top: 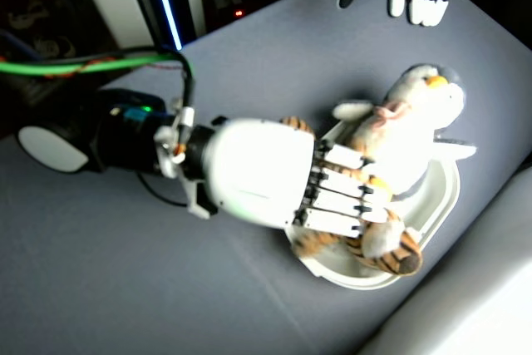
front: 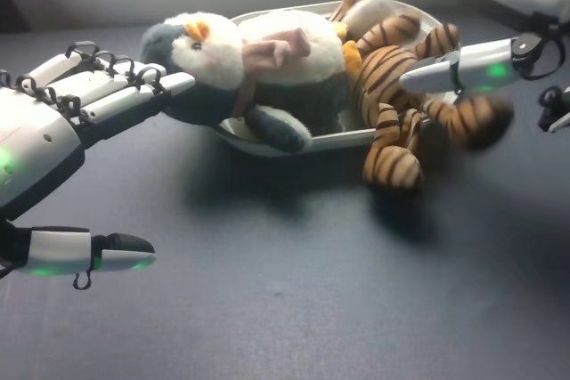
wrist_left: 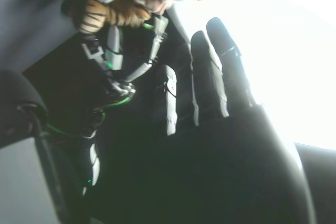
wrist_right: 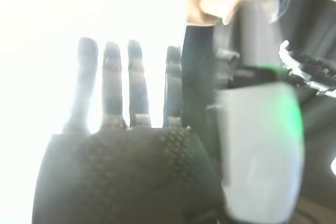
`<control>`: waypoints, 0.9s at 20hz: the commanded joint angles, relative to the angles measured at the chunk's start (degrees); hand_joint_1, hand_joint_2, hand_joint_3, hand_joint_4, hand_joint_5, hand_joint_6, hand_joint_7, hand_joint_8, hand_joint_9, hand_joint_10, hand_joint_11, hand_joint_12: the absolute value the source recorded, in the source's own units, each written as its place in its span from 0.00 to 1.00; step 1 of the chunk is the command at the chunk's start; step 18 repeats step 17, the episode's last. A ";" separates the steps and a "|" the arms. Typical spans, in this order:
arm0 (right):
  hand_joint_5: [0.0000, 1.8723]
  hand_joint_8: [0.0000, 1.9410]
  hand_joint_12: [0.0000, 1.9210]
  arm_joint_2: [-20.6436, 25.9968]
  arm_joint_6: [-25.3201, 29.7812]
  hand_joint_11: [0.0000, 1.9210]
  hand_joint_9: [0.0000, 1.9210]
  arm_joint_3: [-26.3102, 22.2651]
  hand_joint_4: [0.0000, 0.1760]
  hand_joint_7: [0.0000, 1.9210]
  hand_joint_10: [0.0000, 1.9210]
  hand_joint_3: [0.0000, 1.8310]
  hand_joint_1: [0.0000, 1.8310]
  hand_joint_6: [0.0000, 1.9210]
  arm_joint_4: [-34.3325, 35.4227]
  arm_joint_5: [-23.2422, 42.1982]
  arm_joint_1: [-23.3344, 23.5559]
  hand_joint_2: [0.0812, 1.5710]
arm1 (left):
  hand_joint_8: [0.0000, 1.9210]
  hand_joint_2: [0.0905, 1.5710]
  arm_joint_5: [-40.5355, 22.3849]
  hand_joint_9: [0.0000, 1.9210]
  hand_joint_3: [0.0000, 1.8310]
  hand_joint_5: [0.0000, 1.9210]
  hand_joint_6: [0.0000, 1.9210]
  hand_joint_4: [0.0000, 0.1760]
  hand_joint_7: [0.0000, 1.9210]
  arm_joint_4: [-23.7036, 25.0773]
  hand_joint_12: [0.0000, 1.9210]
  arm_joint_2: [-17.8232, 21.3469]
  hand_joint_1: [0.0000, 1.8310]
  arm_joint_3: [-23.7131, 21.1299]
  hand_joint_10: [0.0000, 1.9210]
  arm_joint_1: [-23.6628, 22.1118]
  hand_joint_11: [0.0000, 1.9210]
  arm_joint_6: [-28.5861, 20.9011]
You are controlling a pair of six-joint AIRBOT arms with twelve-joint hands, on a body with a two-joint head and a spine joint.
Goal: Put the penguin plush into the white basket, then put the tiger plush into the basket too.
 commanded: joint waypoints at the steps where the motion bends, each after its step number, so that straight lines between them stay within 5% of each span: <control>1: 0.00 0.00 0.00 0.28 -0.09 0.00 0.00 -0.37 1.00 0.00 0.00 0.01 0.31 0.00 1.51 6.20 0.67 0.63 | 0.00 0.52 -7.48 0.12 0.00 0.09 0.00 0.51 0.12 -0.40 0.41 0.08 0.45 0.10 0.00 -0.30 0.00 -0.11; 4: 0.00 0.00 0.00 1.92 -0.09 0.00 0.00 -3.00 1.00 0.00 0.00 0.01 0.28 0.00 2.09 8.69 -0.33 0.65 | 0.00 0.52 -8.47 0.13 0.00 0.10 0.00 0.52 0.12 -0.79 0.43 0.20 0.43 -0.14 0.00 0.26 0.00 -0.90; 7: 0.00 0.00 0.00 6.12 0.08 0.00 0.00 -7.90 0.93 0.00 0.00 0.01 0.28 0.00 6.27 18.52 -6.26 0.69 | 0.00 0.53 -10.77 0.11 0.00 0.09 0.00 0.57 0.11 -2.15 0.36 0.23 0.47 -0.30 0.00 1.31 0.00 -1.07; 8: 0.00 0.00 0.00 7.87 0.54 0.00 0.00 -9.99 0.93 0.00 0.00 0.01 0.28 0.00 8.01 23.09 -9.33 0.70 | 0.00 0.53 -12.19 0.09 0.00 0.08 0.00 0.71 0.10 -2.80 0.34 0.23 0.49 -0.30 0.00 2.09 0.00 -1.33; 9: 0.00 0.00 0.00 9.61 1.56 0.00 0.00 -11.93 0.97 0.00 0.00 0.01 0.26 0.00 9.52 27.82 -12.74 0.71 | 0.00 0.54 -14.19 0.05 0.00 0.05 0.00 0.69 0.07 -3.72 0.22 0.22 0.48 -0.35 0.00 3.07 0.00 -1.33; 10: 0.00 0.00 0.00 10.54 2.25 0.00 0.00 -13.12 0.97 0.00 0.00 0.01 0.26 0.00 10.44 30.98 -14.90 0.71 | 0.00 0.54 -15.53 0.05 0.00 0.05 0.00 0.69 0.07 -4.37 0.22 0.22 0.48 -0.43 0.00 3.80 0.00 -1.33; 11: 0.02 0.00 0.00 11.55 2.81 0.00 0.00 -14.66 0.77 0.00 0.00 0.01 0.28 0.01 11.62 34.80 -17.37 0.72 | 0.00 0.53 -17.21 0.04 0.00 0.05 0.00 0.79 0.05 -5.13 0.15 0.21 0.49 -0.60 0.00 4.69 0.00 -3.04; 13: 0.01 0.00 0.00 13.18 2.87 0.00 0.00 -17.33 0.83 0.00 0.00 0.01 0.34 0.00 13.68 40.42 -21.57 0.75 | 0.00 0.54 -19.90 0.03 0.00 0.04 0.00 0.86 0.04 -6.19 0.13 0.23 0.48 -0.94 0.00 5.87 0.00 -3.17; 14: 0.04 0.00 0.00 13.91 2.94 0.00 0.00 -18.41 0.86 0.02 0.00 0.01 0.37 0.01 14.83 43.28 -23.68 0.74 | 0.00 0.52 -21.23 0.06 0.00 0.04 0.00 0.76 0.04 -6.72 0.18 0.21 0.46 -1.05 0.00 6.27 0.00 -3.17; 16: 0.12 0.00 0.02 14.85 3.17 0.05 0.09 -20.78 0.77 0.11 0.00 0.00 0.32 0.00 17.55 49.56 -28.49 0.71 | 0.00 0.54 -23.34 0.07 0.00 0.00 0.00 0.65 0.04 -7.12 0.23 0.02 0.43 -1.25 0.00 6.85 0.00 -3.84; 18: 0.12 0.00 0.02 14.98 3.43 0.05 0.09 -21.46 0.77 0.11 0.00 0.00 0.32 0.00 18.42 51.61 -30.21 0.71 | 0.00 0.54 -24.14 0.07 0.00 0.00 0.00 0.65 0.04 -7.13 0.23 -0.06 0.43 -1.37 0.00 7.07 0.00 -3.84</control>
